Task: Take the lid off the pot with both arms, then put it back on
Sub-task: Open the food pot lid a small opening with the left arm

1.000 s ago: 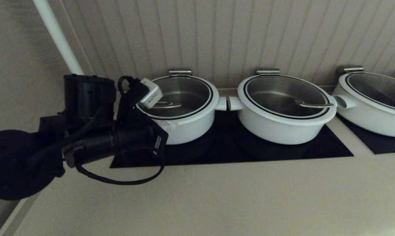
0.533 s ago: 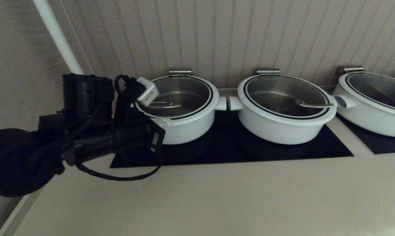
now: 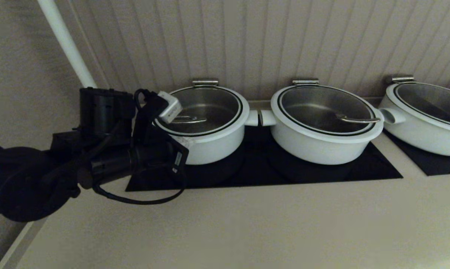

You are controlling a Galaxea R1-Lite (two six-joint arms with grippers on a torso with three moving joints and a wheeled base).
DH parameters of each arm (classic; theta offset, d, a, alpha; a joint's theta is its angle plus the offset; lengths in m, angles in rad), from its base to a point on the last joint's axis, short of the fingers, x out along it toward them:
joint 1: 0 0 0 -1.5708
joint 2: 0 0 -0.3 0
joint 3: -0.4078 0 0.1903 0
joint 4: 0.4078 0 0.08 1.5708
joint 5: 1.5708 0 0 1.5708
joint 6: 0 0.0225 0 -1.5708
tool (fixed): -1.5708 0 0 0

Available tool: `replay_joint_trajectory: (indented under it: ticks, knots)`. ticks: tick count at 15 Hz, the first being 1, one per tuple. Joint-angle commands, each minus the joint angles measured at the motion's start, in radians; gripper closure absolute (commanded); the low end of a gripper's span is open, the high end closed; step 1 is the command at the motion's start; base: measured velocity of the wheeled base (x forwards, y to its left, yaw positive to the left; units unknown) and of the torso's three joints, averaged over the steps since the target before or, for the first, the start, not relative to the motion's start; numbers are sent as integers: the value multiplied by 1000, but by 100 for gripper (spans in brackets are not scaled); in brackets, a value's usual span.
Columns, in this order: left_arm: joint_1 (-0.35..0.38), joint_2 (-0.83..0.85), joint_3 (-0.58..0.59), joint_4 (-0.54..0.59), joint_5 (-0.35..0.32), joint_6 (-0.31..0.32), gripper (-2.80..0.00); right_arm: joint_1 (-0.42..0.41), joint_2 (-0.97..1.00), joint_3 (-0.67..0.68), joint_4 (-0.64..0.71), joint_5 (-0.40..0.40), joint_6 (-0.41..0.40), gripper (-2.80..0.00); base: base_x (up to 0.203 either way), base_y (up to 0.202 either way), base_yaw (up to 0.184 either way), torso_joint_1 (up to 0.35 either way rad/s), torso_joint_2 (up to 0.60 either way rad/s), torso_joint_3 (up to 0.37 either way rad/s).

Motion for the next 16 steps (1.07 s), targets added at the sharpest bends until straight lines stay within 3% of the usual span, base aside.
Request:
replay_joint_trajectory:
  ticks: [1, 4, 7, 16]
  knots:
    - [1, 9, -8, -4, 0, 0, 0, 0, 0, 0, 0, 0, -1, 0, 0, 0, 0, 0, 0, 0]
    - [7, 39, -29, -67, 2, 3, 0, 0, 0, 0, 0, 0, -1, 0, 0, 0, 0, 0, 0, 0]
    - [7, 78, -29, -156, 61, 5, 0, 0, 0, 0, 0, 0, -1, 0, 0, 0, 0, 0, 0, 0]
    - [17, 86, -23, -157, 67, 6, 0, 0, 0, 0, 0, 0, -1, 0, 0, 0, 0, 0, 0, 0]
